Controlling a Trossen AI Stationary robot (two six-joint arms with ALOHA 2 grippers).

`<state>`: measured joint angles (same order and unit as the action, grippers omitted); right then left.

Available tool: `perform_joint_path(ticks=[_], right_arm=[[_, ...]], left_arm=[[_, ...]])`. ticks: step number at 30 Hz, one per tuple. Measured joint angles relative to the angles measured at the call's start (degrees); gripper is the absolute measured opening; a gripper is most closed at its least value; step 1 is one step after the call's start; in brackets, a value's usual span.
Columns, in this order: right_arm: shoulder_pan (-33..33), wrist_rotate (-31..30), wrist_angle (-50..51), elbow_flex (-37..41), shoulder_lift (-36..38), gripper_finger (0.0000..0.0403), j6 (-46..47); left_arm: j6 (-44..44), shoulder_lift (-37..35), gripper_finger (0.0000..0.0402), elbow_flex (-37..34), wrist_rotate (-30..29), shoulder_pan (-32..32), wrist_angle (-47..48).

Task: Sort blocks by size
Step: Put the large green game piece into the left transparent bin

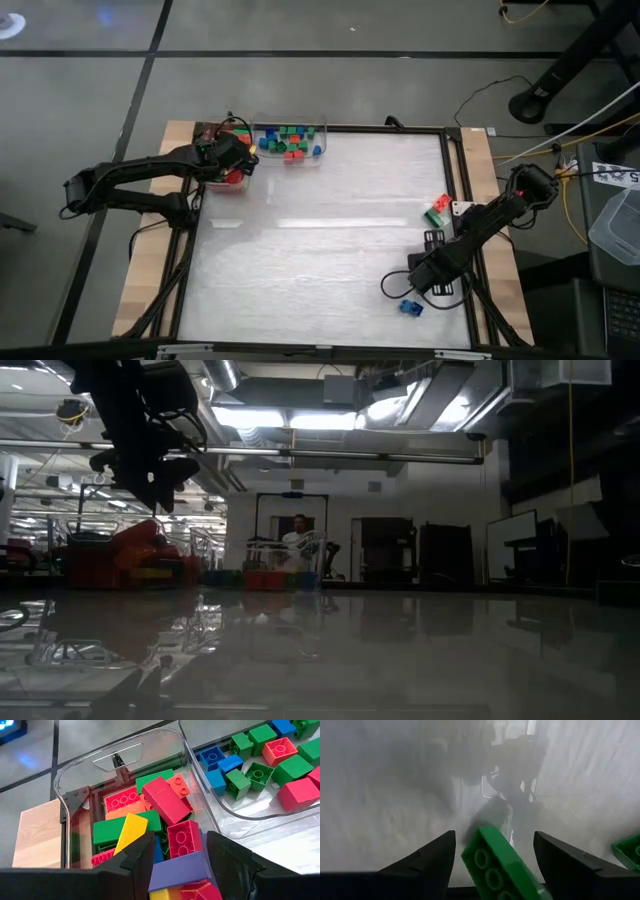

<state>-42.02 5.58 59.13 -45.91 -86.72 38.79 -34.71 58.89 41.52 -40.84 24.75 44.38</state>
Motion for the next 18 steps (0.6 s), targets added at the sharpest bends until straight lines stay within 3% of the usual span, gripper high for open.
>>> perform_joint_path(ticks=[7, 15, 18], right_arm=[[0.0, 0.0, -2.3, 1.5, 0.0, 0.0266, 0.8], [0.0, -0.5, -0.2, -2.3, 0.0, 0.0266, -1.6], [0.0, 1.1, 2.7, -2.8, 0.0, 0.0266, 5.3]], left_arm=[[0.0, 0.0, 0.0166, 0.0, 0.0, 0.0, 0.0], [-0.8, 0.0, 0.0166, 0.0, 0.0, 0.0, 0.0], [-2.5, 0.0, 0.0166, 0.0, 0.0, 0.0, 0.0]])
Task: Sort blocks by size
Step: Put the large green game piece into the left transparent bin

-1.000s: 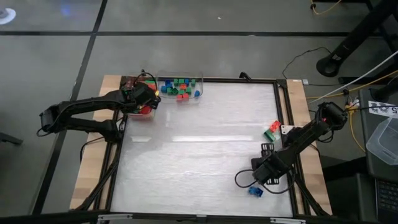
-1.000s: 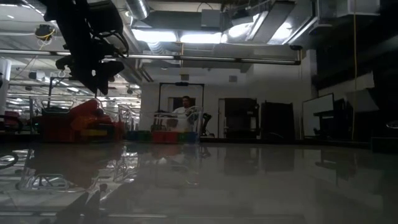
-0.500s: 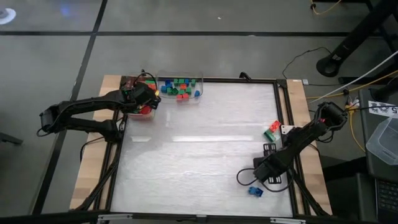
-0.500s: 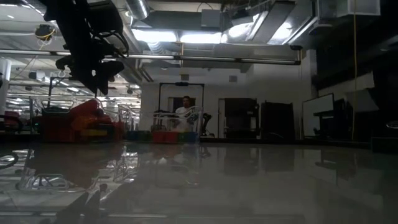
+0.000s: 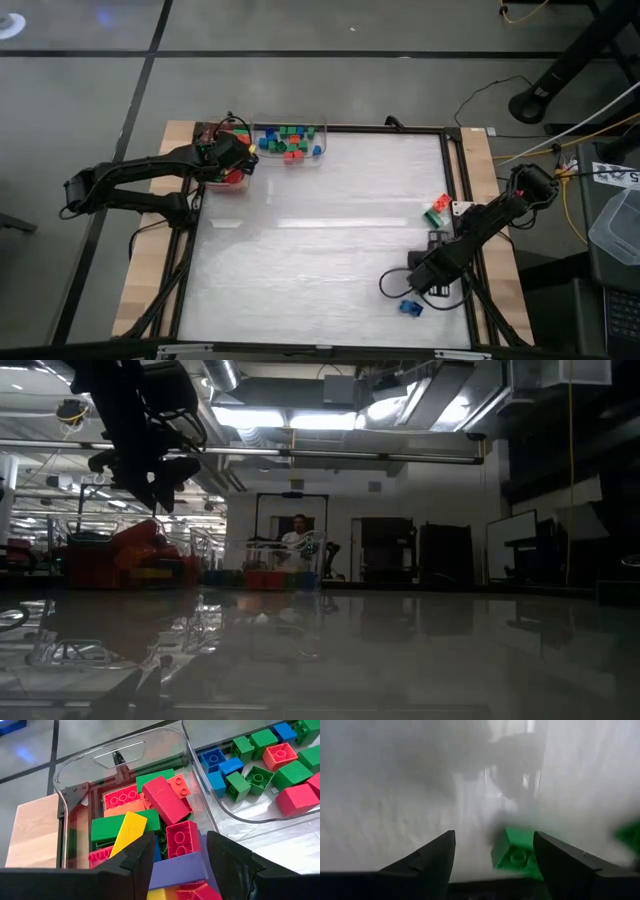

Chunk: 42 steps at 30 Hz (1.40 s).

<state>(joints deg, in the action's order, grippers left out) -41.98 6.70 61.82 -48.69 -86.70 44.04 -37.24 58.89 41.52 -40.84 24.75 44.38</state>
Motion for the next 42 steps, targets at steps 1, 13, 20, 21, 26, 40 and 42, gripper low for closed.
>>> perform_joint_path(ticks=[1, 13, 20, 21, 26, 40, 42], right_arm=[[0.0, 0.4, 0.9, 0.0, 0.0, 0.0266, 5.4], [-0.1, -2.3, 5.5, 0.0, 0.0, 0.0266, 62.7], [-0.1, -3.7, 4.1, 0.0, 0.0, 0.0266, 74.2], [-0.4, -3.7, 3.5, 0.0, 0.0, 0.0266, 75.5], [-3.9, -6.0, 2.3, 0.0, -0.4, 0.0266, 83.4], [-8.3, -8.7, 6.6, 0.1, -3.6, 0.0266, 90.8], [-8.3, -8.1, 6.5, 0.1, -4.5, 0.0266, 90.8]], left_arm=[[-0.3, 0.0, 0.0166, 0.0, 0.0, 0.0, 0.0], [-0.3, 0.0, 0.0166, 0.0, 0.0, 0.0, 0.0], [-0.3, 0.0, 0.0166, 0.0, 0.0, 0.0, 0.0], [-0.3, 0.0, 0.0166, 0.0, 0.0, 0.0, 0.0], [1.3, 0.0, 0.0166, 0.0, 0.0, 0.0, 0.0], [2.7, 0.0, 0.0166, 0.0, 0.0, 0.0, 0.0], [2.6, 0.0, 0.0166, 0.0, 0.0, 0.0, 0.0]])
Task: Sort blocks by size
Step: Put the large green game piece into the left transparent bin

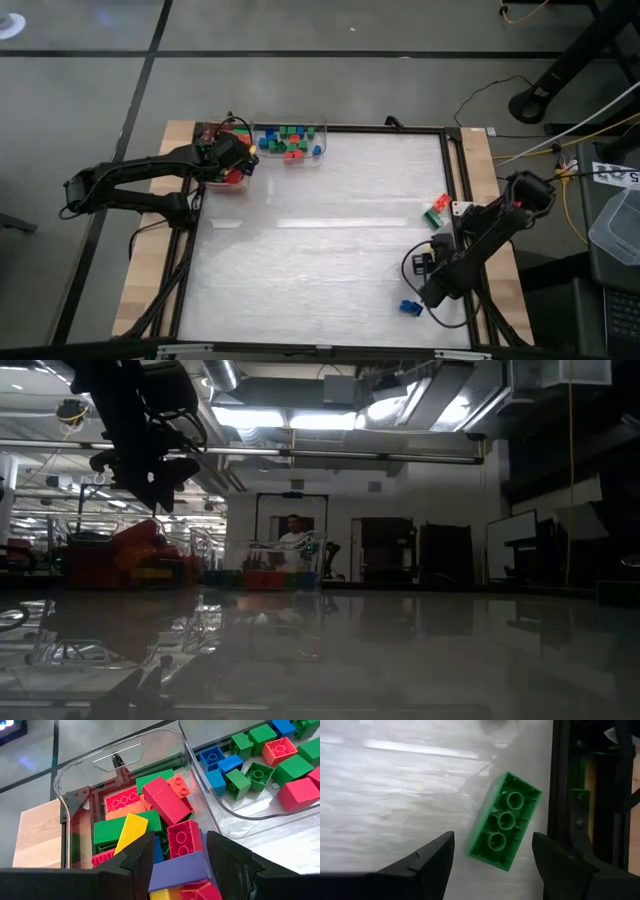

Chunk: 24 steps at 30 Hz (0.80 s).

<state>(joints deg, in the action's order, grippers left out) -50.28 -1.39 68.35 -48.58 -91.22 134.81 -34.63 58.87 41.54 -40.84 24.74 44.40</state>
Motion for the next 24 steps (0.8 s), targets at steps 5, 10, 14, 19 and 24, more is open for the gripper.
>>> perform_joint_path(ticks=[5, 10, 14, 19, 24], right_arm=[[0.0, 0.1, -0.8, 0.0, -1.1, 0.0266, 0.0], [0.0, 0.4, -1.5, 0.6, -1.4, 0.0266, 0.0], [0.0, 1.0, -3.4, 2.2, -1.4, 0.0266, -0.1], [0.0, 0.5, -6.1, 4.3, -1.2, 0.0264, -0.1], [0.0, -2.8, -7.1, 4.5, -1.2, 0.0224, -2.8]], left_arm=[[0.0, 0.0, 0.0166, 0.0, 0.0, 0.0, 0.0], [0.0, 0.0, 0.0166, 0.0, 0.0, 0.0, 0.0], [0.0, 0.0, 0.0166, 0.0, 0.0, 0.0, 0.0], [0.0, 0.0, 0.0166, 0.0, 0.0, 0.0, 0.0], [0.1, 0.0, 0.0166, 0.0, 0.0, 0.0, 0.0]])
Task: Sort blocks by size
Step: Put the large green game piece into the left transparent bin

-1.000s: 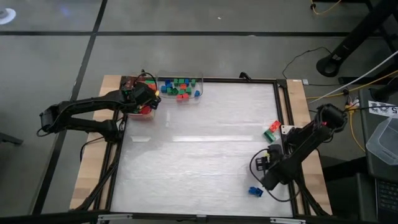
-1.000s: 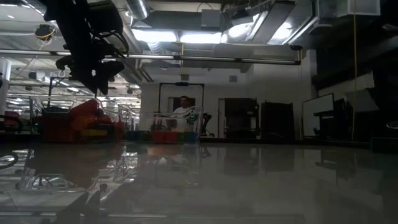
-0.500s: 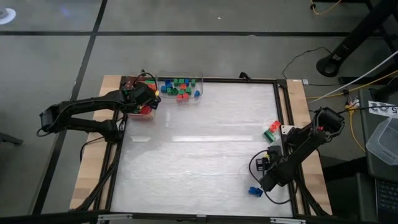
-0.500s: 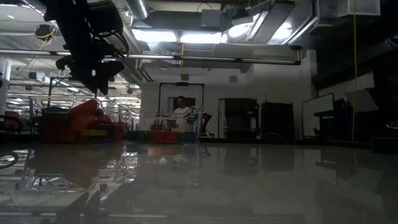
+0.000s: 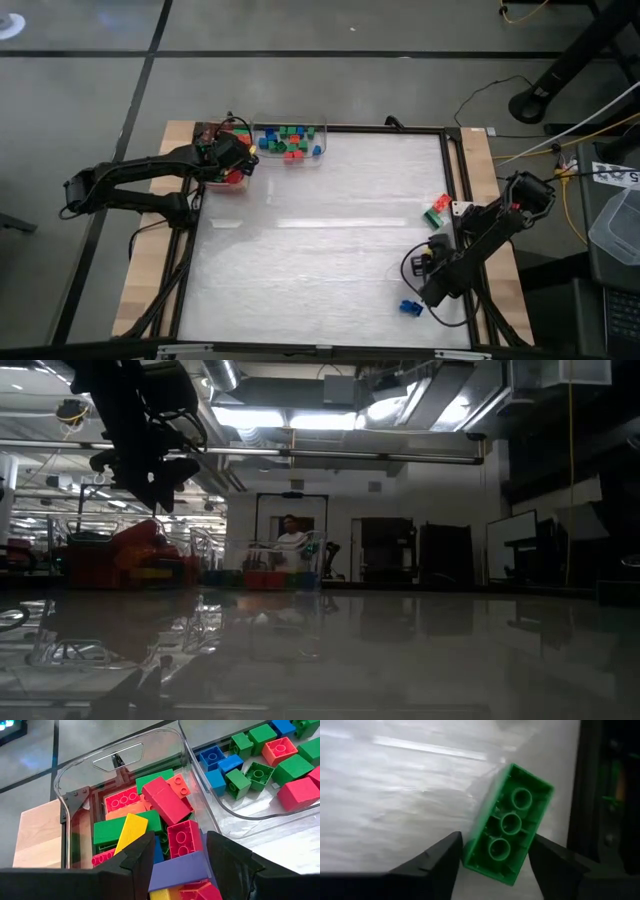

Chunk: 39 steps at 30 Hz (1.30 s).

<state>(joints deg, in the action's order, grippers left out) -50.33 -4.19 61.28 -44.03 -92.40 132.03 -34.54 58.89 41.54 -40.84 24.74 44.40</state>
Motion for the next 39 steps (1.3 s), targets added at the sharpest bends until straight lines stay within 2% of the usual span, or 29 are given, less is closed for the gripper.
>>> perform_joint_path(ticks=[4, 7, 13, 17, 24, 28, 32, 35, 39], right_arm=[[0.0, -3.0, -1.3, 0.1, -0.1, 0.0169, -3.5], [0.1, -8.1, -2.5, 0.1, -0.1, 0.0138, -5.1], [0.1, -23.5, -8.0, 0.2, -0.2, 0.0139, -8.0], [0.1, -34.0, -14.6, 0.2, -0.2, 0.0159, -11.1], [0.6, -43.1, -25.5, 0.2, -0.2, 0.0143, -21.5], [2.8, -43.8, -32.7, 0.2, -0.2, 0.0147, -30.0], [6.2, -43.5, -43.0, 0.2, -0.2, 0.0155, -41.5], [9.2, -39.6, -51.5, 0.2, -0.2, 0.0152, -52.3], [13.5, -30.7, -62.7, 0.2, -0.2, 0.0148, -64.7]], left_arm=[[0.0, 0.0, 0.0166, 0.0, 0.0, 0.0, 0.0], [-0.9, 0.0, 0.0166, 0.0, 0.0, -0.2, 0.0], [-2.8, 0.0, 0.0166, 0.0, 4.1, -2.7, -1.1], [-2.9, 0.0, 0.0166, 0.0, 8.7, -5.4, -3.8], [-2.3, 0.0, 0.0166, 0.0, 18.5, -12.6, -13.5], [4.6, 1.7, 0.0166, 0.0, 25.8, -20.0, -24.6], [18.6, 6.1, 0.0166, 0.0, 30.2, -29.0, -36.8], [31.4, 10.6, 0.0166, 0.0, 31.7, -35.1, -44.3], [47.6, 16.8, 0.0166, 0.0, 31.8, -41.1, -51.0]])
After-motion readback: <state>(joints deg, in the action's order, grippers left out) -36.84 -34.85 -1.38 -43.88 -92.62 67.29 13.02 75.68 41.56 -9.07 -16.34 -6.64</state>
